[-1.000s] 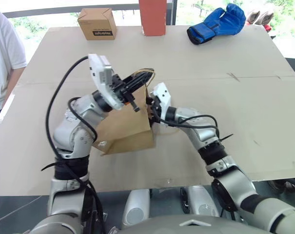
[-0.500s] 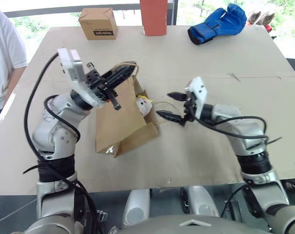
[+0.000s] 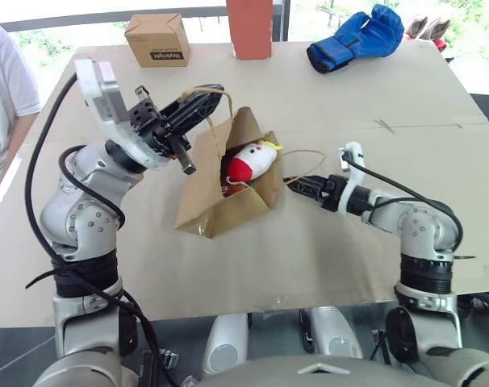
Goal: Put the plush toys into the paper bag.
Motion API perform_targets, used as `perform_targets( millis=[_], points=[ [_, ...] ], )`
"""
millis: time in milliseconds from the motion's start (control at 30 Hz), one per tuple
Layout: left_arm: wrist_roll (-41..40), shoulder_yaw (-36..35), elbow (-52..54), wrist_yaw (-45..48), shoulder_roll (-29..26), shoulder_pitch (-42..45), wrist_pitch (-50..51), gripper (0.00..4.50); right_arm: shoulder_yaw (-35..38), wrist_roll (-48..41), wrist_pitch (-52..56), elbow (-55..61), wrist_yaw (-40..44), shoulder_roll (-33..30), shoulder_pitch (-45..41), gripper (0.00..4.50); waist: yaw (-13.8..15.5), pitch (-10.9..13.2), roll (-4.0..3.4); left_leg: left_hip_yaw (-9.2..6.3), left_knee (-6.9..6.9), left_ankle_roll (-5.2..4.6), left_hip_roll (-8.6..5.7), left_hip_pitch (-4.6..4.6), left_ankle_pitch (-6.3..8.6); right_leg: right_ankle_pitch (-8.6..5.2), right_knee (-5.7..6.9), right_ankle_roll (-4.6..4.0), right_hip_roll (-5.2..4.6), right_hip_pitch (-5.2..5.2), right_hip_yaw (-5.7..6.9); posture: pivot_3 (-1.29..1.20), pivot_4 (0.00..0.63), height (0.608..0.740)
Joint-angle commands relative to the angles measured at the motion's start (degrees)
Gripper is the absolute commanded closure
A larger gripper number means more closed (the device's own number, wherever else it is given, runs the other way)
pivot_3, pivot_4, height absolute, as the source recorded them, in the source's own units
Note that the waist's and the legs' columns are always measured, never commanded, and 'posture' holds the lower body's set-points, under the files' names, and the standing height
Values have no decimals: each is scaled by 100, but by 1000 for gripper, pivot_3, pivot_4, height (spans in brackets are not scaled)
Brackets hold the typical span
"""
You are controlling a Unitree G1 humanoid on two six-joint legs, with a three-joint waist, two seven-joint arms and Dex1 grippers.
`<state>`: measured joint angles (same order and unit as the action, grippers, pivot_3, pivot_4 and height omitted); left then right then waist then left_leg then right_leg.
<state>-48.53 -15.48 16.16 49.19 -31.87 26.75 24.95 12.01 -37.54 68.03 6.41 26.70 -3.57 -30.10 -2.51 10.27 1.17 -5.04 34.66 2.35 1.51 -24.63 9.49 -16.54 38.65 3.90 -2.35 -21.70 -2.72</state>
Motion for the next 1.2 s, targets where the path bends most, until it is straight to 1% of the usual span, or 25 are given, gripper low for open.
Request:
perform_targets(
  millis=[33,100,133,167,233,300,333,400,433,500,567,667,767,900,933,967,1067,1133,1200],
  points=[
    [-128,-100,347,-91,-29,-20,-25,4500,163,-199,-343,-136,-141,166,-219,1416,25,0,1,-1,0,0,0,-1,0,0,0,0,0,0,2,0,150,740],
    [-153,-185,419,-145,-82,-133,-16,4500,317,-603,-236,54,5,176,-242,2292,34,0,0,-2,0,0,0,-4,0,0,-5,0,0,0,4,0,150,740],
    [-174,-236,449,-185,-102,-185,-12,4500,304,-744,-172,192,116,93,-180,2916,33,0,0,-2,-1,-1,-1,-7,0,0,-8,0,-1,0,3,0,150,740],
    [-177,-273,470,-210,-120,-232,-20,4500,243,-806,-108,294,210,-51,-74,3421,32,0,0,-2,-2,-1,-1,-8,1,0,-10,-1,-1,0,3,0,150,740],
    [-190,-290,486,-244,-141,-269,-37,4500,134,-871,-60,362,283,-262,60,4249,34,0,1,-3,-5,-1,-1,-7,1,0,-12,-1,-1,0,4,0,150,740],
    [-200,-287,504,-284,-133,-277,-49,4500,-167,-801,-80,593,556,-727,361,4104,28,0,0,-3,-6,-1,-1,-5,1,0,-12,-1,-1,0,6,0,150,740],
    [-202,-288,511,-297,-128,-279,-50,4500,-266,-815,-89,679,662,-886,471,3859,31,0,1,-3,-6,-1,-1,-4,1,0,-13,-1,-1,1,5,0,150,740],
    [-203,-293,512,-307,-120,-283,-56,4500,-434,-761,-147,924,762,-1242,823,2935,21,0,0,-2,-5,-1,-1,-4,1,-1,-13,-1,-1,1,4,0,150,740],
    [-204,-299,512,-305,-119,-291,-61,4500,-449,-810,-156,1037,802,-1342,961,2344,20,-1,1,-2,-5,-1,0,-5,1,-1,-13,0,-1,1,3,0,150,740],
    [-200,-302,500,-295,-118,-296,-70,4500,-358,-1072,-87,1257,865,-1447,1161,1476,9,0,1,-2,-5,-1,0,-5,1,-1,-13,0,0,1,3,0,150,740],
    [-197,-303,464,-277,-119,-283,-78,4500,-203,-1384,-59,1506,883,-1456,1325,1476,3,0,1,-1,-6,-1,0,-4,1,-2,-13,1,0,0,2,0,150,740],
    [-197,-299,432,-251,-118,-276,-82,4500,-62,-1560,-147,1535,553,-1248,1352,1476,5,-1,2,-2,-5,-1,1,-3,1,-3,-13,3,0,1,2,0,150,740],
    [-202,-291,421,-235,-109,-265,-81,4500,12,-1597,-374,1457,215,-965,1268,1476,15,-1,2,-2,-3,-1,0,-4,1,-5,-13,7,0,1,3,0,150,740],
    [-197,-278,427,-226,-99,-276,-83,4500,144,-1973,-521,1460,1,-647,1038,1476,13,-1,2,-1,-3,-1,0,-4,1,-2,-13,3,0,1,2,0,150,740],
    [-195,-279,429,-232,-98,-273,-84,4500,174,-2022,-559,1464,-47,-627,996,1982,14,-1,2,-2,-3,-1,0,-5,1,-2,-13,3,0,1,3,0,150,740],
    [-197,-284,433,-235,-98,-277,-84,4500,199,-2078,-576,1464,-110,-610,961,2359,14,-1,2,-2,-3,-1,0,-5,1,-2,-13,2,0,1,3,0,150,740],
    [-189,-292,432,-240,-100,-290,-90,4500,225,-2314,-655,1505,-102,-645,856,3718,22,-1,2,-2,-4,-1,0,-5,1,-2,-14,2,0,1,3,0,150,740],
    [-148,-295,398,-255,-102,-283,-109,4500,265,-2581,-691,1581,-101,-656,712,4470,18,-1,2,-2,-4,-1,0,-6,1,-2,-14,2,0,1,3,0,150,740],
    [-52,-303,306,-309,-108,-231,-156,4500,294,-2898,-715,1692,-179,-684,466,4470,13,0,1,-2,-4,-1,0,-5,1,-2,-14,2,0,1,3,0,150,740]
  ],
)
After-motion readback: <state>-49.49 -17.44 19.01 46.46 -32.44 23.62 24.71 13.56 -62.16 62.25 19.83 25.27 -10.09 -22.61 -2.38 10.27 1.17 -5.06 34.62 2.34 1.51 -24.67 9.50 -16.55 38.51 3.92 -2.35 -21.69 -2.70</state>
